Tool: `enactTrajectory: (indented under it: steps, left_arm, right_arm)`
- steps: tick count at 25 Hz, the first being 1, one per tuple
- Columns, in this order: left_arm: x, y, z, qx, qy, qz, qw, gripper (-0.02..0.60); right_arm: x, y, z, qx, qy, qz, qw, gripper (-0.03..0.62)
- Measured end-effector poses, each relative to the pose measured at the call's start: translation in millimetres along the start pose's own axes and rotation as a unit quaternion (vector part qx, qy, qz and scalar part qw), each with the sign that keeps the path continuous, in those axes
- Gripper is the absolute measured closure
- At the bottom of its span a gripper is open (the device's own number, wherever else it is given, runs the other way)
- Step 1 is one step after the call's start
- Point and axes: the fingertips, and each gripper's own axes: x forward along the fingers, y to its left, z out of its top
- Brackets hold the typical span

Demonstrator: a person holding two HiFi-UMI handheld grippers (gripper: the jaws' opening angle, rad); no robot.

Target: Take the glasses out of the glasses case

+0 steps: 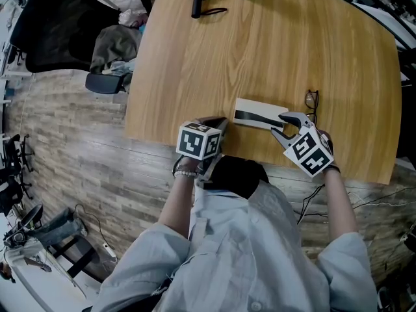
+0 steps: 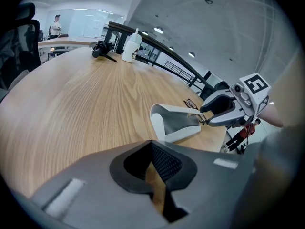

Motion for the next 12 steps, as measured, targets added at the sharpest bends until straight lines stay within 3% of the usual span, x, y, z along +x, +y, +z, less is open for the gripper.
enactTrajectory:
  steps: [8,12]
  left_arm:
    - [0.6,0.9,-0.2,0.0,0.001,0.004,1.0,0.577]
    - [1.2,0.8,-1.6,0.006,0.005,0.006,1.0,0.577]
  right_arm:
    - [5.2,15.9,-12.2,0.009,0.005,0.015,1.0,0.441]
    - [1.3,14.2,-14.3,0.042,-0.007,0.006,0.999,0.442]
